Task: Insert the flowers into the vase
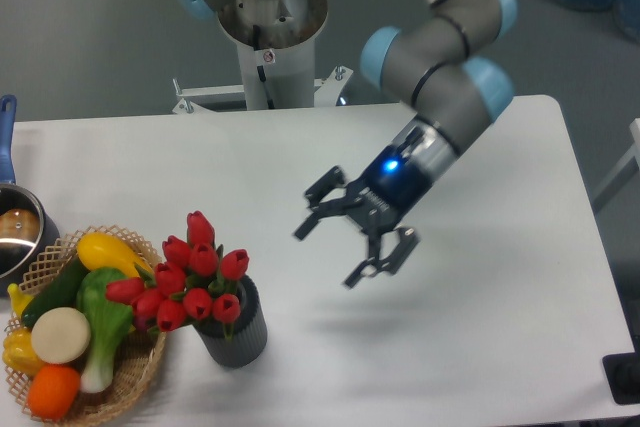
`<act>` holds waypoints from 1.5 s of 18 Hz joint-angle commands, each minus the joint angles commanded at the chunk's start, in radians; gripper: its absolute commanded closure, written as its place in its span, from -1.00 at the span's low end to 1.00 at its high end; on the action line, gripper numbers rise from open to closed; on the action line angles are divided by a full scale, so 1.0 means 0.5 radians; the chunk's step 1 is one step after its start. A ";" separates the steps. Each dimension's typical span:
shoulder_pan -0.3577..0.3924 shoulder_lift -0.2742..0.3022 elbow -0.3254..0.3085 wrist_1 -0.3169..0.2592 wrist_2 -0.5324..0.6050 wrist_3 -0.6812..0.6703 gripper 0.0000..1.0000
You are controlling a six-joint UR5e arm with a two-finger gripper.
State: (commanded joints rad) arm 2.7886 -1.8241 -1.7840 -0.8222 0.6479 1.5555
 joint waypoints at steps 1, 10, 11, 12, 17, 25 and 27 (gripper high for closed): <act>0.019 0.031 0.000 0.000 0.157 0.003 -1.00; 0.074 0.414 -0.012 -0.284 1.108 -0.101 -1.00; 0.071 0.463 0.000 -0.392 1.173 -0.095 -1.00; 0.080 0.512 0.006 -0.481 1.204 -0.077 -1.00; 0.101 0.742 0.043 -0.852 1.594 0.336 -1.00; 0.166 0.887 0.046 -0.976 1.634 0.451 -1.00; 0.184 0.887 0.040 -0.976 1.631 0.451 -1.00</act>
State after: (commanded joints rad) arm 2.8808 -1.3806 -1.7641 -1.3100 1.4634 1.7810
